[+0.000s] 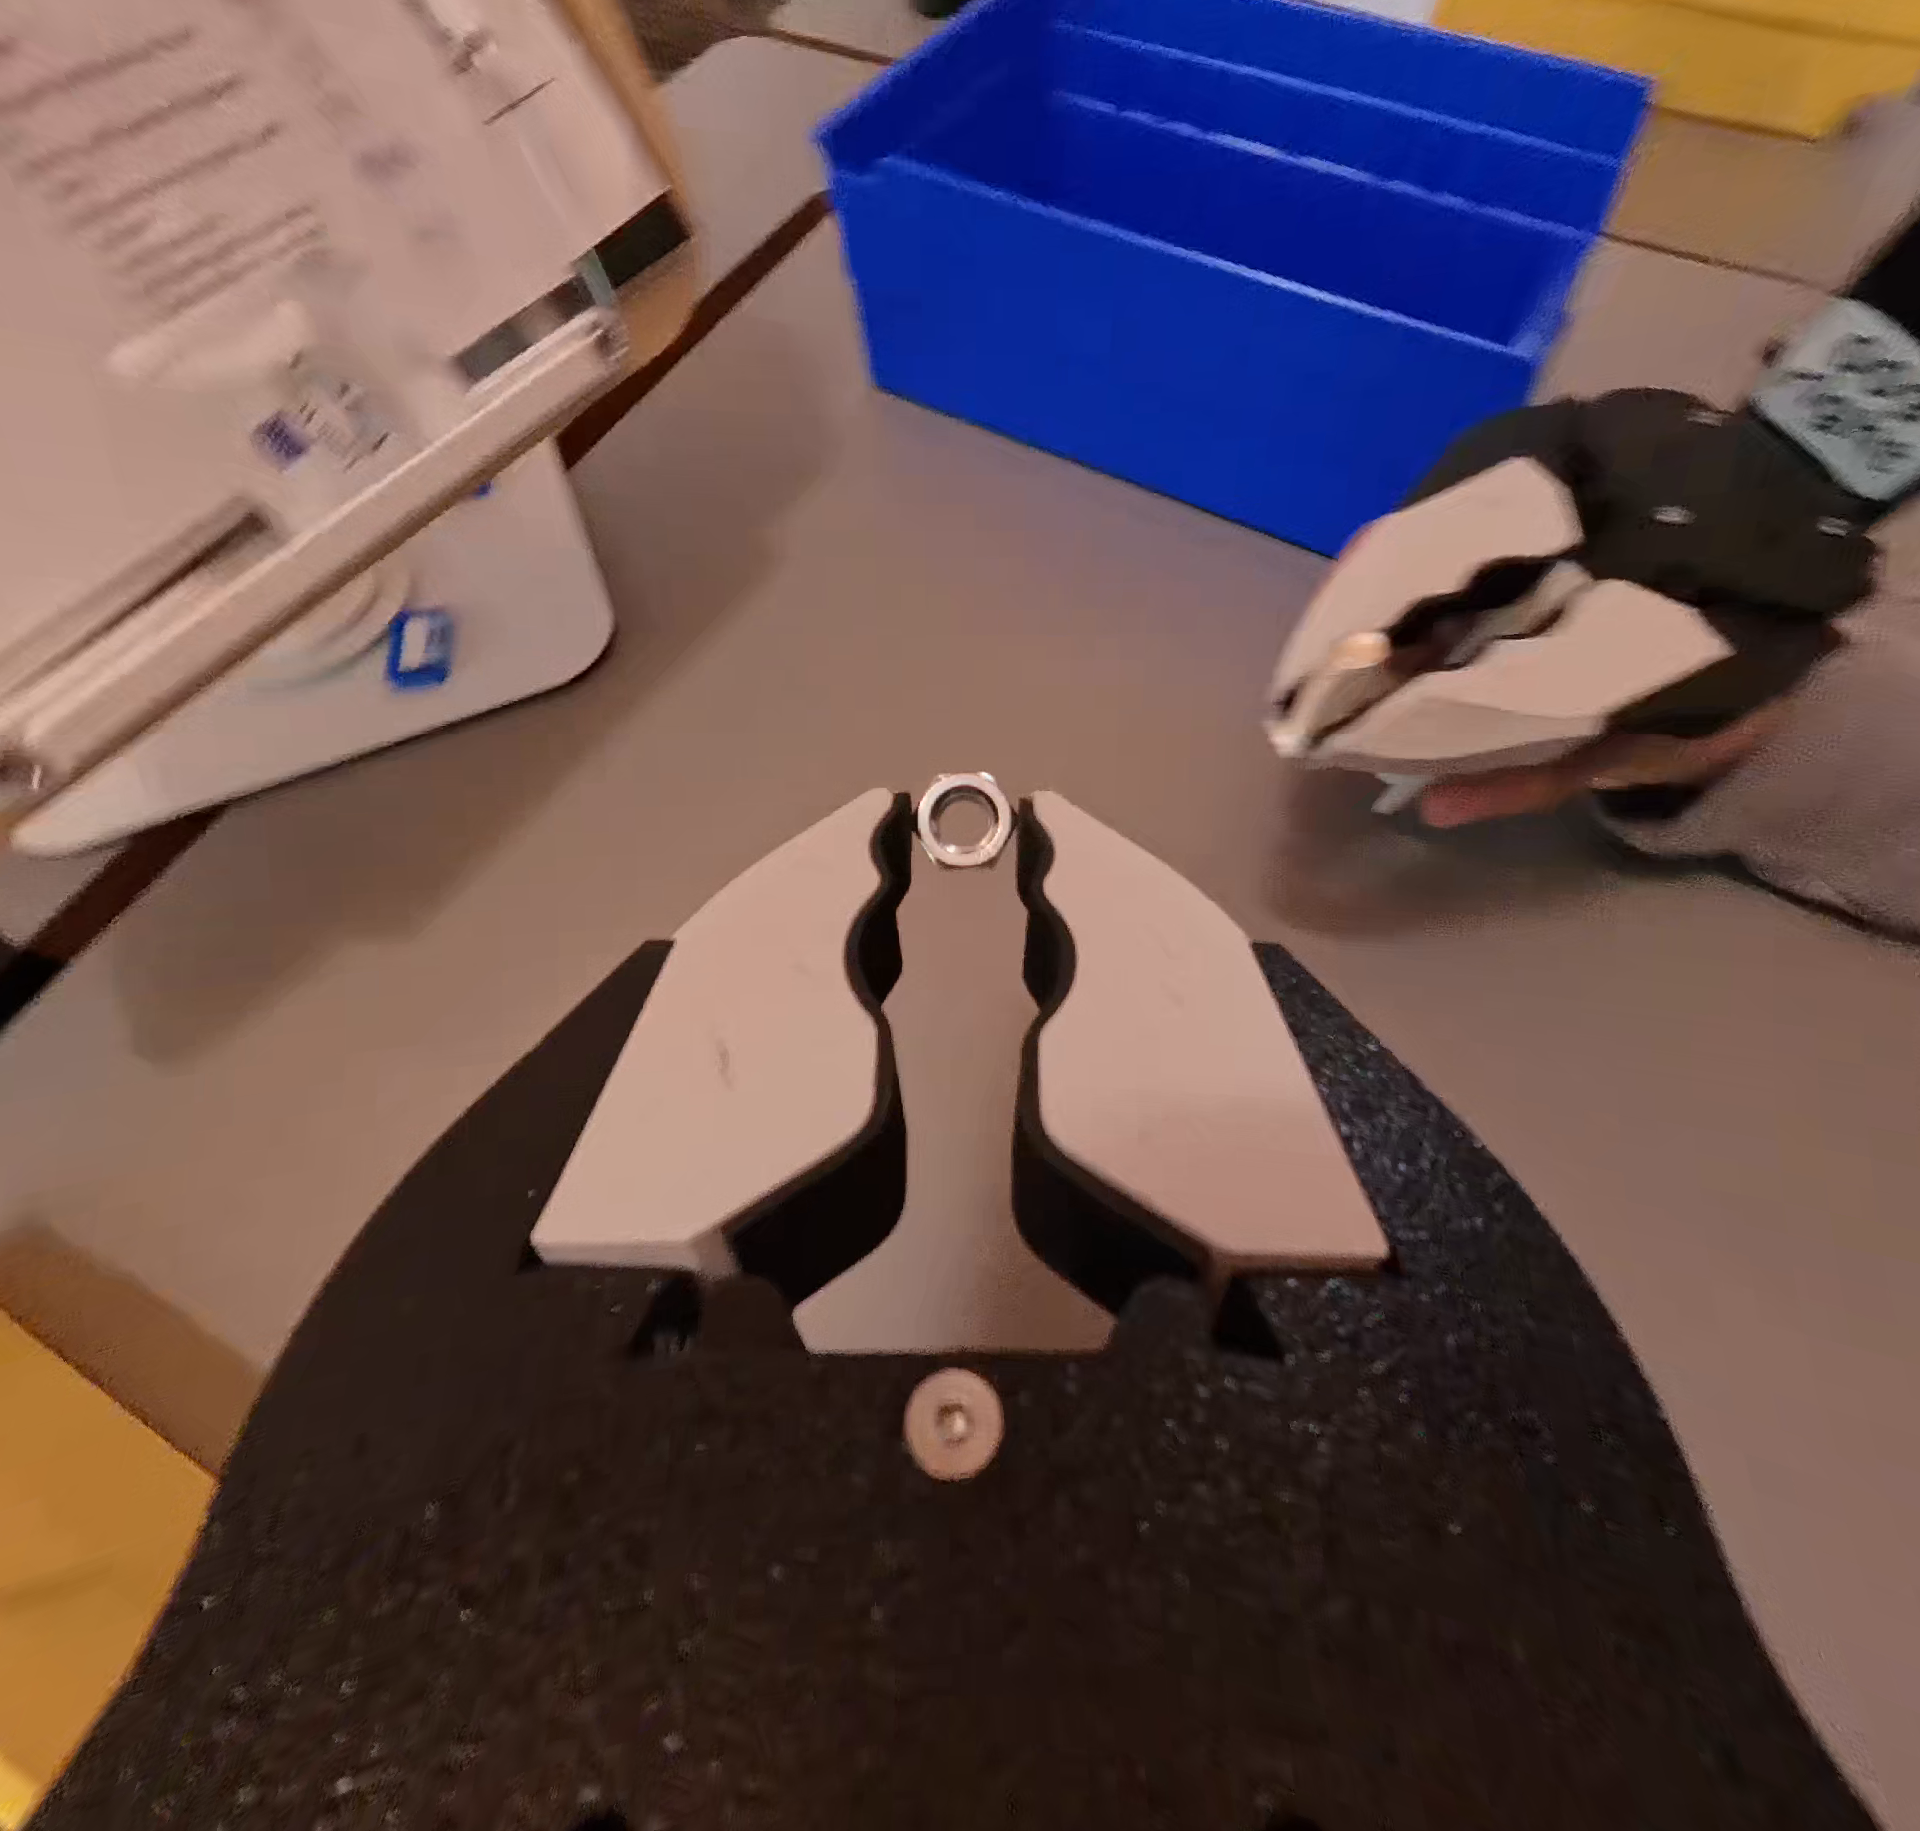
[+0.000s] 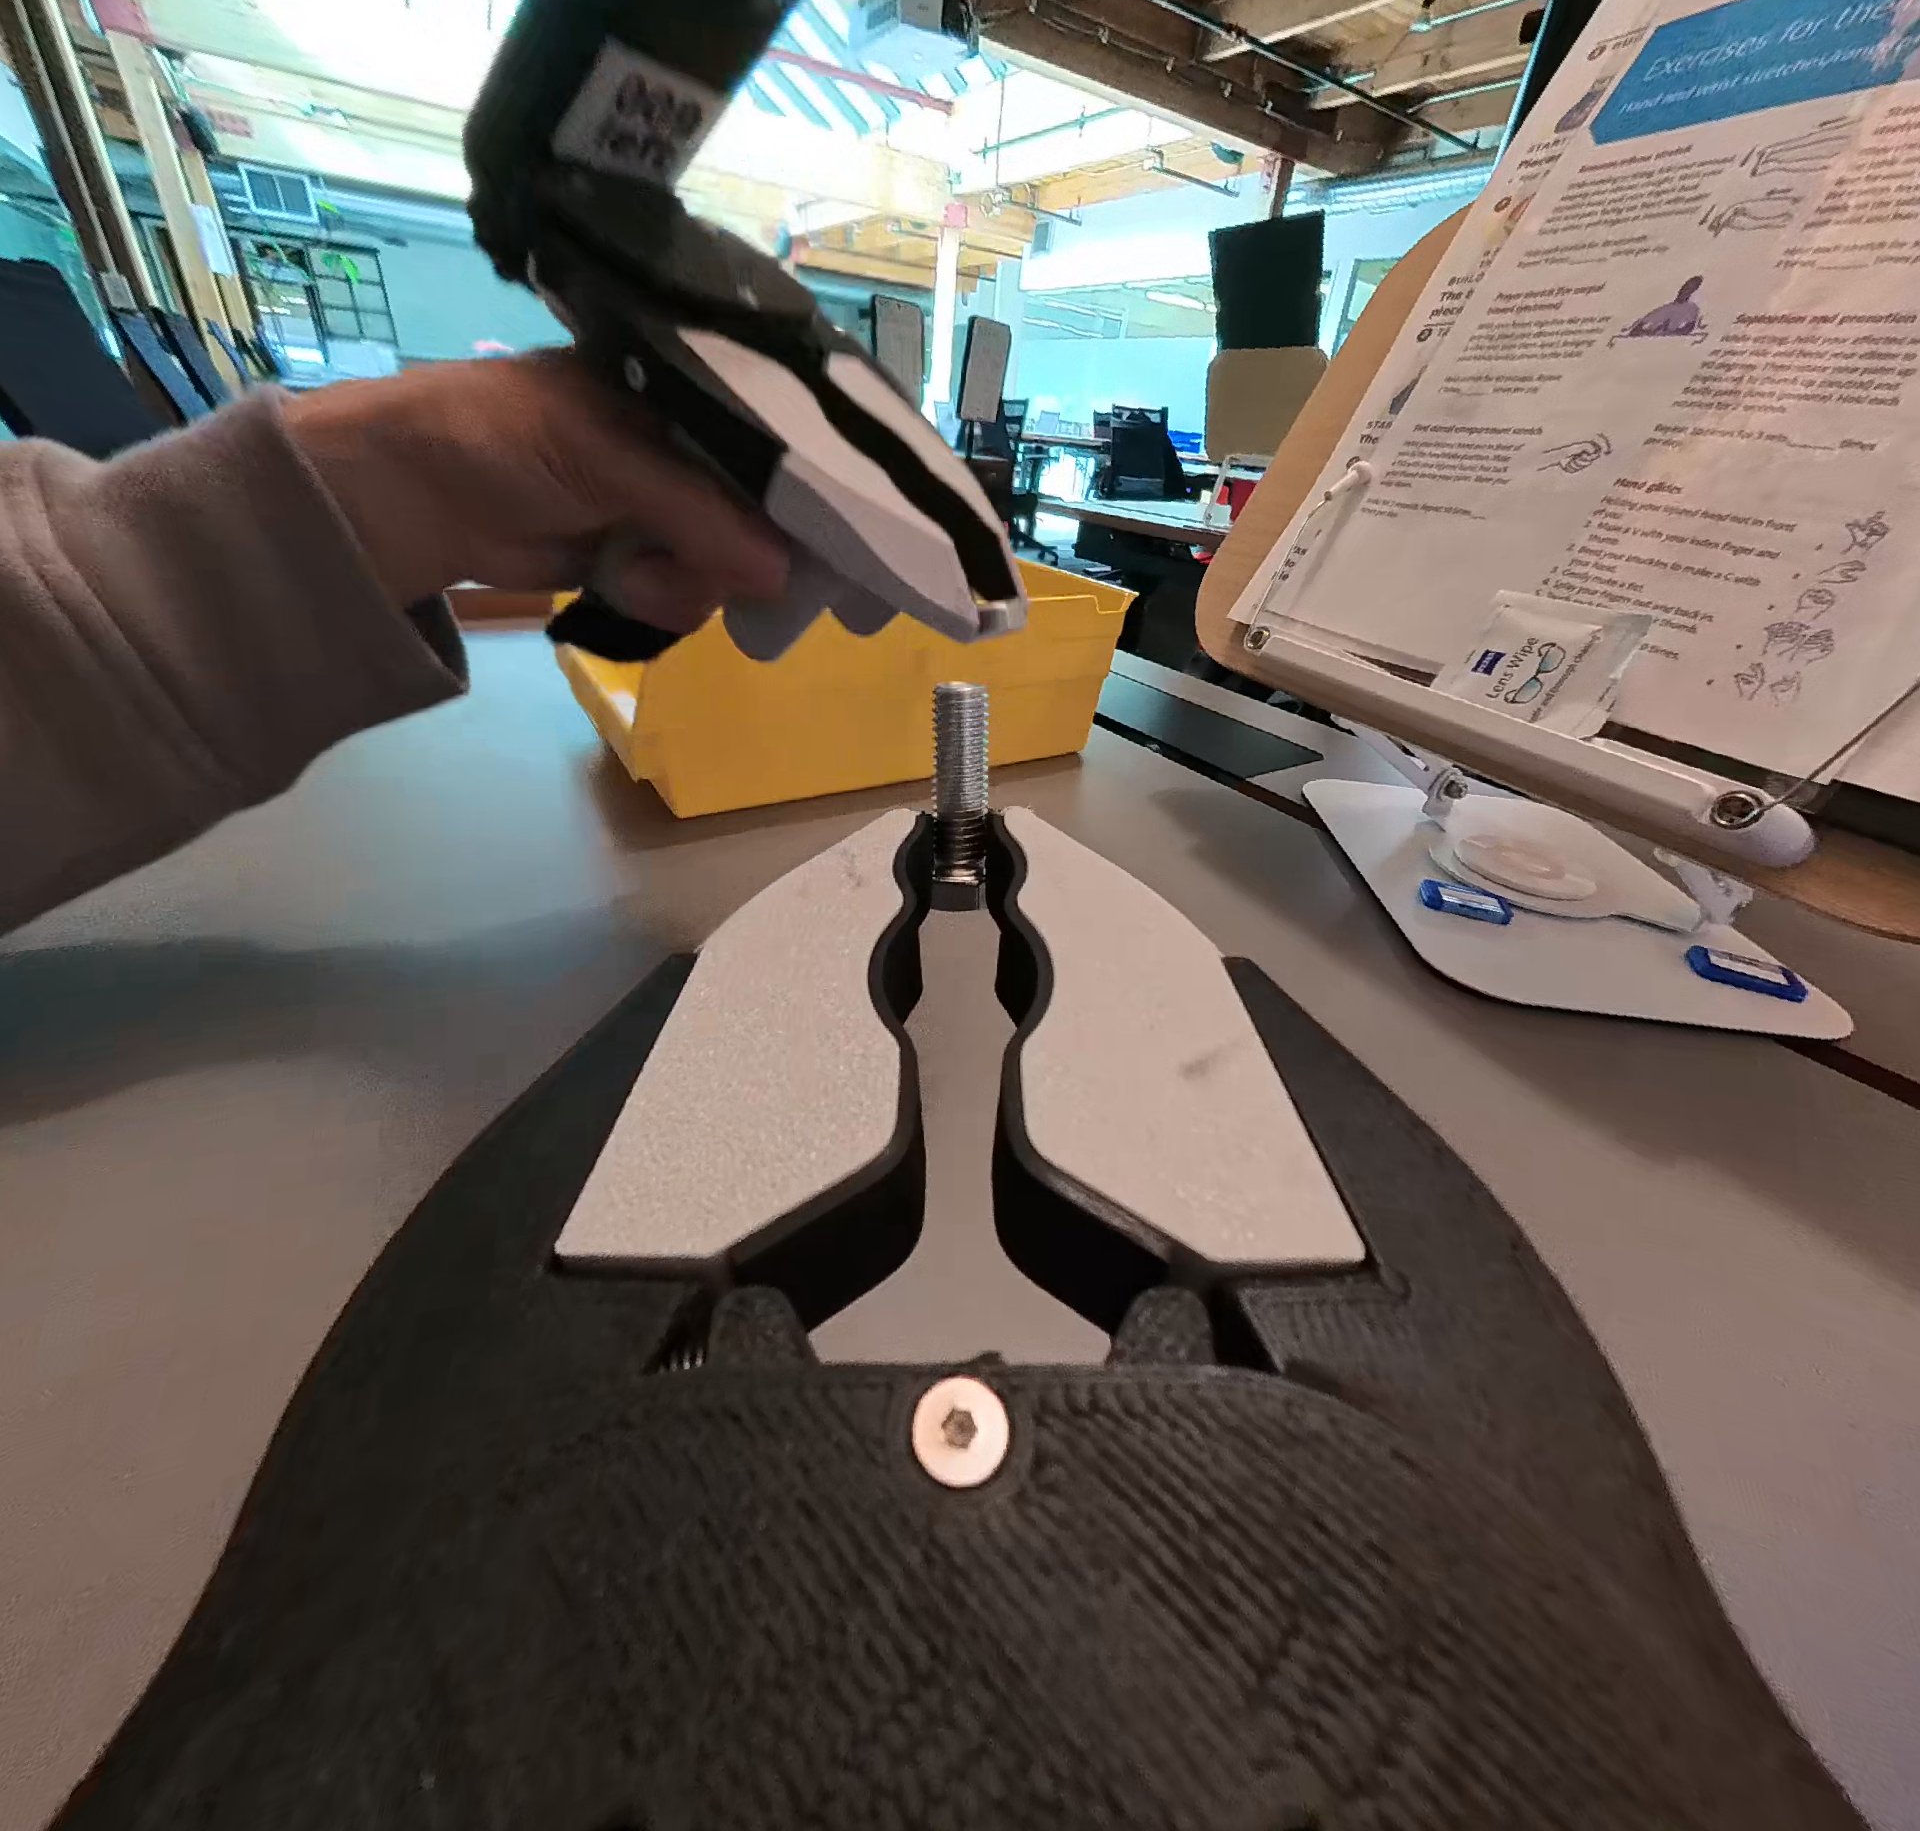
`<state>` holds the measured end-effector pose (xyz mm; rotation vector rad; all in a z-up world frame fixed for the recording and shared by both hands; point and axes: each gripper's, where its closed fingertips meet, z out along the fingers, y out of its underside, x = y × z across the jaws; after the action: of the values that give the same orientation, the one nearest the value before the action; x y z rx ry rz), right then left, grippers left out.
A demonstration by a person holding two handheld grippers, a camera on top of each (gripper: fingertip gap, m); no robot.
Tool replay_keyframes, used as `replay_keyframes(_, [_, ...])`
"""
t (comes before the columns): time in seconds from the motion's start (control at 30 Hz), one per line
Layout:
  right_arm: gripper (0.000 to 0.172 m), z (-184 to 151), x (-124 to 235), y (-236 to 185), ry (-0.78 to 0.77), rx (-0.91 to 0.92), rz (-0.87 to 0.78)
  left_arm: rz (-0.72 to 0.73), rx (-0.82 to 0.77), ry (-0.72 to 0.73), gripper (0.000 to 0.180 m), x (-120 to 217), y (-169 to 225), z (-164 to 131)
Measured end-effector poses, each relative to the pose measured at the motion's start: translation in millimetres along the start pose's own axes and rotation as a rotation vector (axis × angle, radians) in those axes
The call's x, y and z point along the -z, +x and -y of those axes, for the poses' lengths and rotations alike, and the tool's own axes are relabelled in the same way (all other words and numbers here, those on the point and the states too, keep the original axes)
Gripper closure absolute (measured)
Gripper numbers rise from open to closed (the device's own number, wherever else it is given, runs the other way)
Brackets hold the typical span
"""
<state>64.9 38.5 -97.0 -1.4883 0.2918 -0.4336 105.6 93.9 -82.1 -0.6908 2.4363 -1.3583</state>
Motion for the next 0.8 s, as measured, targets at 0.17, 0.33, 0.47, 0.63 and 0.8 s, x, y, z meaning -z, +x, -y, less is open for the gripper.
replay_keyframes(0.17, [0.163,0.8,-1.6,-5.2,0.007,0.008,0.018,-0.203,-0.167,-0.058,0.162,6.5,48.8,29.0])
replay_keyframes(0.33, [0.163,3.5,-1.3,-9.0,0.033,-0.021,0.05,-0.316,-0.263,-0.102,0.162,0.8,72.2,32.7])
replay_keyframes(0.47, [0.163,3.1,-1.5,-8.2,0.033,-0.03,0.05,-0.331,-0.288,-0.139,0.162,-3.9,72.9,24.1])
replay_keyframes(0.63, [0.163,1.7,-4.5,-13.9,0.024,-0.033,0.069,-0.355,-0.279,-0.127,0.162,-8.2,73.9,21.8])
replay_keyframes(0.8, [0.163,-0.1,-5.7,-16.3,0.011,-0.028,0.077,-0.366,-0.289,-0.174,0.162,-11.5,76.1,14.1])
